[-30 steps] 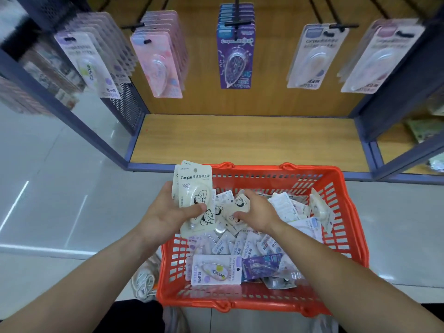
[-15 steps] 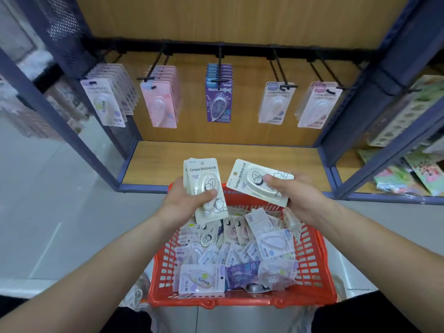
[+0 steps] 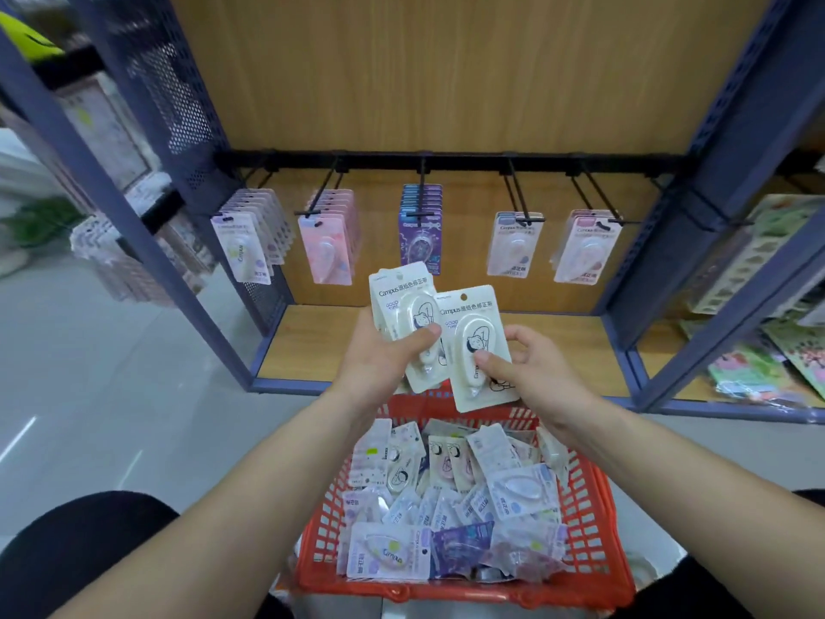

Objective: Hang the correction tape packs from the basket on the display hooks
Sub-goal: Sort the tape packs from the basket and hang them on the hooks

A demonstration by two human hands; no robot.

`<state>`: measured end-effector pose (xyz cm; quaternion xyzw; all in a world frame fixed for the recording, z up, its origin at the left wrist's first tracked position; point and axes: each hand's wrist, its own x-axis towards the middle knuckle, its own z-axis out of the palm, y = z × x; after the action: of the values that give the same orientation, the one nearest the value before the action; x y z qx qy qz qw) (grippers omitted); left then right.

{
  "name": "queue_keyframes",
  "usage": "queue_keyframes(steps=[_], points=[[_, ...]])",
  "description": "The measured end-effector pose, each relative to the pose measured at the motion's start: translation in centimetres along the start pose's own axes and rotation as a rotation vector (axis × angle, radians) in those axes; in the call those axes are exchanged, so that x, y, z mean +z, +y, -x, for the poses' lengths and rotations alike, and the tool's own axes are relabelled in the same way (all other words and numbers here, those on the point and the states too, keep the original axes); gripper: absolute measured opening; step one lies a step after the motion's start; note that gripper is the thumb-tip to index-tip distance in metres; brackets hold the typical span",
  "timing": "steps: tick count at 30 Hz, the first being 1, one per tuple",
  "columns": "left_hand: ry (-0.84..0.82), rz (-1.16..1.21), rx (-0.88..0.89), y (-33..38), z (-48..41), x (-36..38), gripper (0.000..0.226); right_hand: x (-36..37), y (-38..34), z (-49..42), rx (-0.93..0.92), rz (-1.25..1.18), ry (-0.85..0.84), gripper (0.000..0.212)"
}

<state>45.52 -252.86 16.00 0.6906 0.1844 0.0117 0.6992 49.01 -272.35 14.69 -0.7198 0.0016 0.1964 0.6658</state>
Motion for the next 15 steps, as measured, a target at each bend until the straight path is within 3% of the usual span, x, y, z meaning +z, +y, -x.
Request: queue_keyframes(steps=[7,15], points=[[-0.096,-0.030,0.058,2.9,-1.0,4.7,0.043,-7.9,-1.8,-2.7,-0.079,0.044,0.188,0.017],[-0.216,-0.075,0.028,3.1,-3.0,11.9,0.047,-21.0,-1.0,-6.3,-0.022,0.219,0.370,0.013]])
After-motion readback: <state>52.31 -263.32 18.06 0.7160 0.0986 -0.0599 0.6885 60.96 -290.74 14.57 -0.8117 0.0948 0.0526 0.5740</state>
